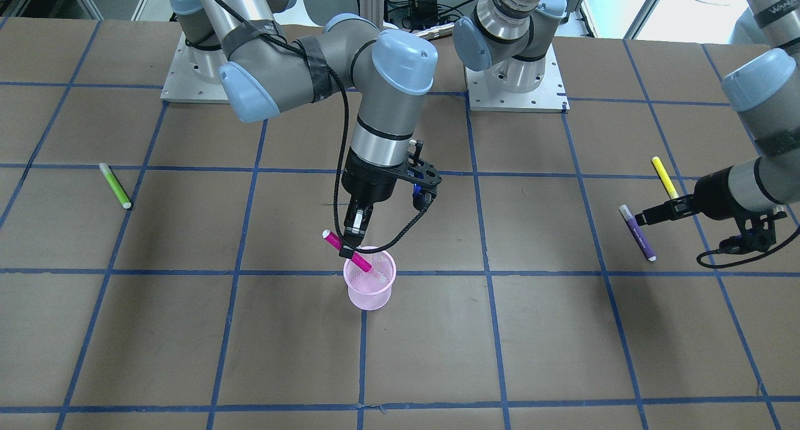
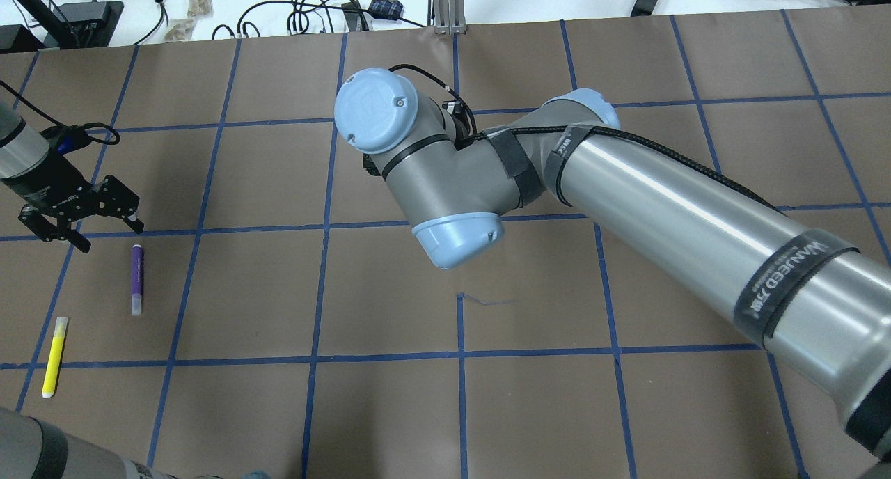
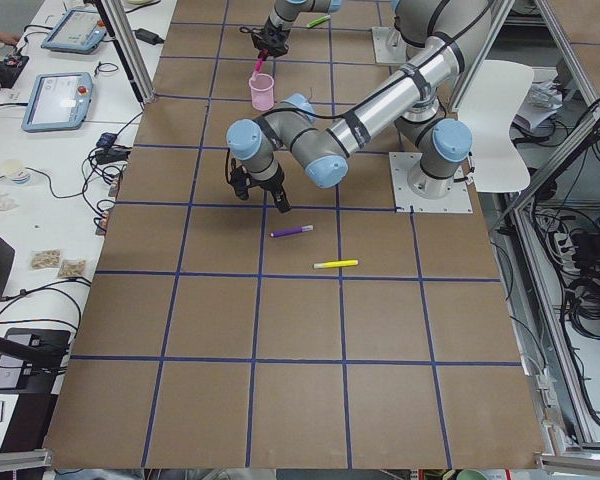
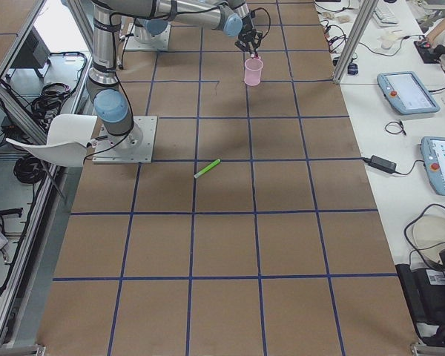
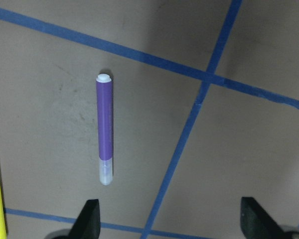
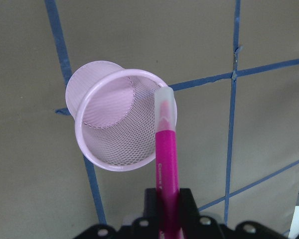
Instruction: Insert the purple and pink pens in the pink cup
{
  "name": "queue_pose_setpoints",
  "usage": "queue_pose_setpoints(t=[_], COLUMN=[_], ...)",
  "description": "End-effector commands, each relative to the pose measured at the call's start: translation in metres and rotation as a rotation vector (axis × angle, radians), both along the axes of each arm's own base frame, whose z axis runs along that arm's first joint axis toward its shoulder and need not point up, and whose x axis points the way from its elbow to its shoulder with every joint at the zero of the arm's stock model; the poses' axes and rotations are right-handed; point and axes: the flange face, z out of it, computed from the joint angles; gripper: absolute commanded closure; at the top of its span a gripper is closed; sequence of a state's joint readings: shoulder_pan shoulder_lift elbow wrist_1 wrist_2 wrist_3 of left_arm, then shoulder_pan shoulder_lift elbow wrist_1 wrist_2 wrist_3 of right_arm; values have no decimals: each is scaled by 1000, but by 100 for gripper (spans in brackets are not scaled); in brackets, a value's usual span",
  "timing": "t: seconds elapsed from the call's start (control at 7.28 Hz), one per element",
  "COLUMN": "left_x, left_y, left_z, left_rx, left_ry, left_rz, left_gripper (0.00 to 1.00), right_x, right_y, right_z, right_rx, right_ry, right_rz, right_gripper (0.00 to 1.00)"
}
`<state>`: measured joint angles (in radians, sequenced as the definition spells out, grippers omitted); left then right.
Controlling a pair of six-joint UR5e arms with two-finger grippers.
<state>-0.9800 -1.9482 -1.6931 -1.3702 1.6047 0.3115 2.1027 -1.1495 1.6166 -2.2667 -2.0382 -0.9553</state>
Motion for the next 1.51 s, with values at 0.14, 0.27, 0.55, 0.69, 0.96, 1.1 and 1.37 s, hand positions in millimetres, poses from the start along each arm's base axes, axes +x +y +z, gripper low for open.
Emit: queue_pose_setpoints(t=[0.14, 0.27, 0.55, 0.69, 0.96, 1.1, 1.37], left_x=[18, 18, 19, 20, 20, 20, 21], left_y=[-17, -18, -19, -18, -17, -16, -14], left_z=[-57, -68, -76, -78, -78, -78, -79], left_rx=[-5, 8, 15, 20, 24, 37, 53], left_ry=[-24, -16, -10, -11, -12, -17, -30], left_rz=[-23, -20, -23, -23, -22, -26, -31], left_gripper=[0, 0, 0, 16, 37, 37, 41], right_x=[3, 2, 4, 3, -1, -11, -74], right_y=[2, 6, 5, 3, 0, -10, -45], right_z=[-16, -17, -24, -21, -16, -4, 72], right_rx=[33, 75, 80, 73, 66, 39, -36], right_ry=[54, 84, 88, 80, 70, 47, -76], right_rz=[-8, 4, 2, -9, -16, -42, -135], right_gripper=[79, 79, 62, 24, 9, 10, 11])
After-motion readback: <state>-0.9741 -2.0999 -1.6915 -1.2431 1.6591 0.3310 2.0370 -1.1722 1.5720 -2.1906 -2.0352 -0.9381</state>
